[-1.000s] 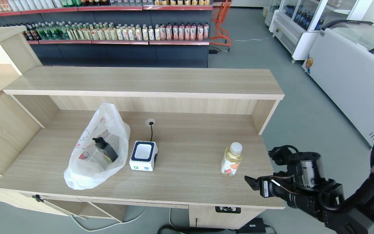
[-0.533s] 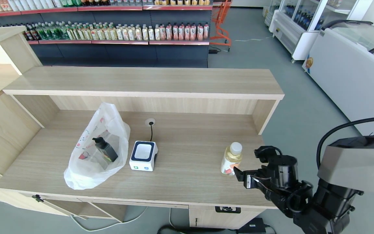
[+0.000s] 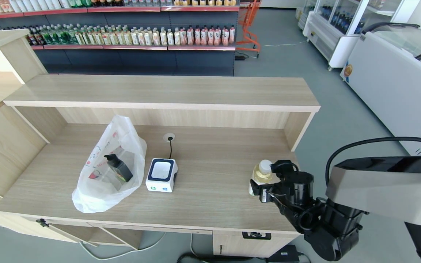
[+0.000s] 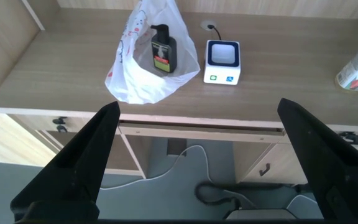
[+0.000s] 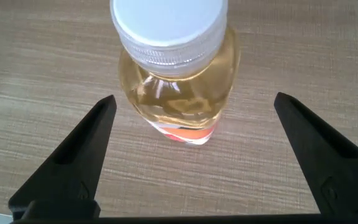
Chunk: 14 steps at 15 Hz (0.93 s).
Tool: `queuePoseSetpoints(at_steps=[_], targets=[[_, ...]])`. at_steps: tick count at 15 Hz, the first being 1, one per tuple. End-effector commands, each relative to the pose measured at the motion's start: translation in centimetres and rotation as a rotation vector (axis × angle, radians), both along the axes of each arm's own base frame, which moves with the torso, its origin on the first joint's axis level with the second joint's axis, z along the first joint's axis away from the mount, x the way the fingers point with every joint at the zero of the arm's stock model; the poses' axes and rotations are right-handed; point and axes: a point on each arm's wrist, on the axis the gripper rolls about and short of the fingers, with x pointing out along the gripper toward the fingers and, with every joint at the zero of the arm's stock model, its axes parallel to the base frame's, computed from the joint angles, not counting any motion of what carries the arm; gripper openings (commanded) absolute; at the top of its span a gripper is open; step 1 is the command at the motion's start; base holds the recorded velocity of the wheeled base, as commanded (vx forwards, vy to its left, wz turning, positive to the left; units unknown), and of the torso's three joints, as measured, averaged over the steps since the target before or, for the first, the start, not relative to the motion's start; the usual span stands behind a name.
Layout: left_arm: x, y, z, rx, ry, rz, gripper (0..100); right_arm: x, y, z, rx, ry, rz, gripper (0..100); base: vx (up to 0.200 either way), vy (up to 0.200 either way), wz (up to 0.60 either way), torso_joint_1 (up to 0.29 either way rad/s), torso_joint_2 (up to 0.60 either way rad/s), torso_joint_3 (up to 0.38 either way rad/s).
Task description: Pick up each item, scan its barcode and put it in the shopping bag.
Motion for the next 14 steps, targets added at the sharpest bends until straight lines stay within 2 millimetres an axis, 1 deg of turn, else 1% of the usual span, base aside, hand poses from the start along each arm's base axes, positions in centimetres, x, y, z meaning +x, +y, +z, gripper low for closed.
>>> queuePoseSetpoints(at_steps=[1,3,8,14], targets=[[0.0,0.0,0.0,0.0,-0.001,0.0,100,0.9,0.7,-0.9,-0.005,-0.007,0.008,100,0.0,0.0,0.0,0.0,0.0,0.0],[0.0,0.0,0.0,0.0,-0.001,0.0,100,1.4,0.9,-1.2,-0.004,-0.012,0.012,100,0.0,0.0,0.0,0.0,0.0,0.0],[0.0,0.0,0.0,0.0,-0.001,0.0,100,3.3,1.7,-1.9,-0.039,-0.059,0.016,100,0.0,0.0,0.0,0.0,0.0,0.0],[0.0,0.0,0.0,0.0,-0.001,0.001,100,4.0,2.1,-3.1,-0.091,-0.07,0.036,100,0.0,0.0,0.0,0.0,0.0,0.0]])
